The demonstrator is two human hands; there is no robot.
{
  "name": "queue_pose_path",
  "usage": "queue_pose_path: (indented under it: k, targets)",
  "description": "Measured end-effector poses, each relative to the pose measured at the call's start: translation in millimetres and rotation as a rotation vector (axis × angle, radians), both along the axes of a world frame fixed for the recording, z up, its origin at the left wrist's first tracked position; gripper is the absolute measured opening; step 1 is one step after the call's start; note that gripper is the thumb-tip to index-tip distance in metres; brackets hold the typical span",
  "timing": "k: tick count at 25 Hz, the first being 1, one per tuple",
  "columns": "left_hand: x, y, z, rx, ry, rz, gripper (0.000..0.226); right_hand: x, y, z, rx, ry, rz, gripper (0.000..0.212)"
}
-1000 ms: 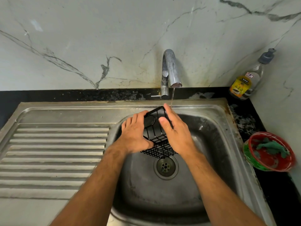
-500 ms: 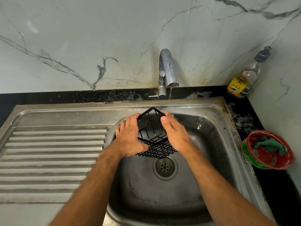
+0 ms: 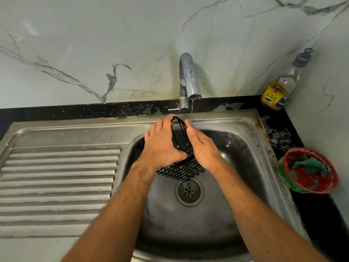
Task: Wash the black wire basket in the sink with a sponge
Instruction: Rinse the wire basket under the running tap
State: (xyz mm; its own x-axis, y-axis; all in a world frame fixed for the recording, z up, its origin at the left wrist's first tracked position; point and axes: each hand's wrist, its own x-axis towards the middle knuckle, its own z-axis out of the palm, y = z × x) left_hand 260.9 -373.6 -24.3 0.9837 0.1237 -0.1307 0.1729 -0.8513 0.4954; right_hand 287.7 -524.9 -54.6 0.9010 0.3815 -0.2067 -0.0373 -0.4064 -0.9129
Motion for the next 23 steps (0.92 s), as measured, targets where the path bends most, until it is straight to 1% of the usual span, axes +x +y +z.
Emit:
queue_pose_path:
  k: [2,3,7,9,10,13,14,17,19,21,23]
  targets:
    - [-1,5,-3,-0.010,-0.002,0.053,0.122,-1,-8,-12,-0.060,0.068,-0.018,0.057]
    - [-2,5,-4,-0.003,-0.008,0.060,0.121,-3,-8,-15,-0.070,0.070,-0.021,0.057]
    - [-8,2,-11,0.012,-0.050,0.062,0.118,-7,13,0,0.002,-0.088,0.040,0.055]
    - [-12,5,-12,0.005,-0.060,0.072,0.118,-5,15,-3,0.007,-0.104,0.070,0.056]
    - [-13,8,-11,-0.007,-0.056,0.078,0.118,-2,11,-10,-0.027,-0.089,0.070,0.057]
    - [-18,17,-9,-0.059,-0.031,0.079,0.119,-1,-6,-24,-0.214,0.039,0.041,0.060]
    - [-18,17,-8,-0.063,-0.028,0.066,0.120,-3,-6,-23,-0.219,0.042,0.044,0.060]
    - [-18,14,-9,-0.029,-0.040,0.028,0.119,-15,15,-2,-0.062,-0.132,0.094,0.059]
    - [-20,13,-10,-0.029,-0.053,0.034,0.120,-16,21,-5,-0.014,-0.172,0.098,0.059]
    - [-26,17,-10,-0.074,-0.061,0.073,0.122,-14,11,-25,-0.108,-0.082,0.045,0.062]
    - [-37,22,-14,-0.113,-0.084,0.088,0.121,-10,-5,-44,-0.280,0.083,-0.013,0.070]
